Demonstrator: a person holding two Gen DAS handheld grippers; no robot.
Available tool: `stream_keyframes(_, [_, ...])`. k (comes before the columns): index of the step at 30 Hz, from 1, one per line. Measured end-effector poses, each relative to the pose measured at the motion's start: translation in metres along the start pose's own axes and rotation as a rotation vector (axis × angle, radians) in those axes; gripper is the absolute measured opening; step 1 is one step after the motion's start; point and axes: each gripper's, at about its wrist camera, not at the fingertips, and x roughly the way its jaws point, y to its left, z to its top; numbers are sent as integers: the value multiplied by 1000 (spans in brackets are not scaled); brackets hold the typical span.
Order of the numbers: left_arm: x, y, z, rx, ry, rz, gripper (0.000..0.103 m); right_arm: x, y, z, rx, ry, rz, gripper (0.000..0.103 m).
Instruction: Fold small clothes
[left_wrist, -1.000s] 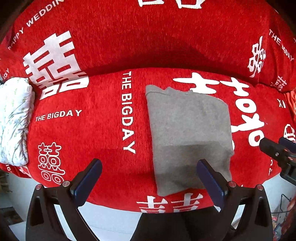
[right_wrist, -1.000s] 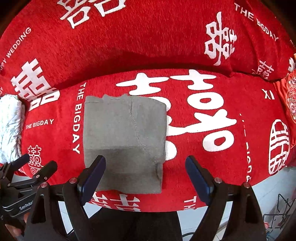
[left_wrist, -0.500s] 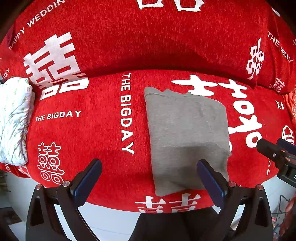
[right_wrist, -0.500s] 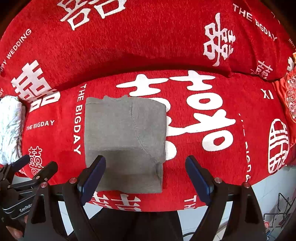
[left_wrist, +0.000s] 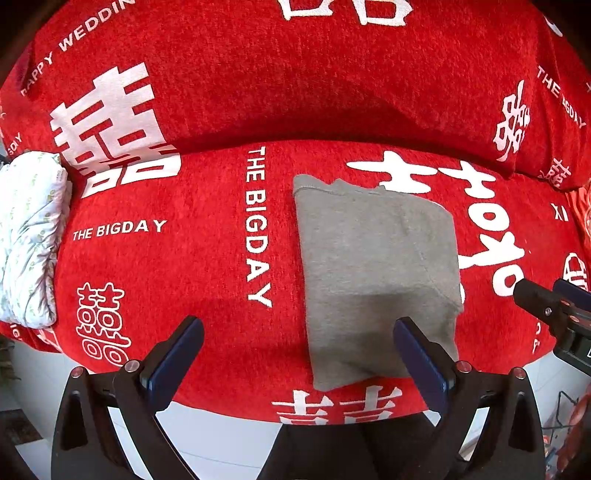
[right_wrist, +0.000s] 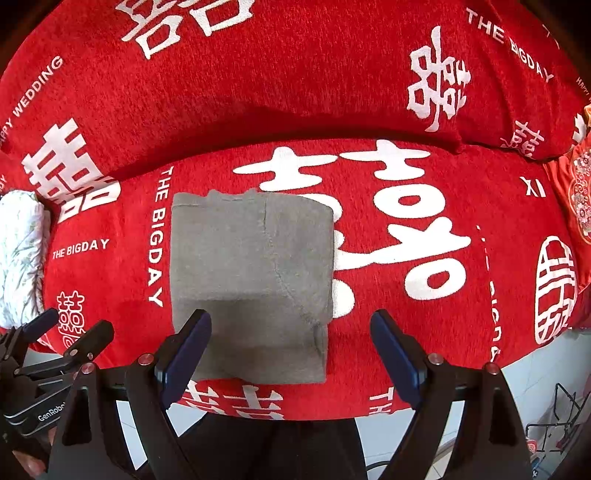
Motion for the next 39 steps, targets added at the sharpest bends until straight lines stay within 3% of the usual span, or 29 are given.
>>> stream_keyframes(39, [-4,-4,-1,-24,-4,3,102,-2,6,2,-1,13,5,90])
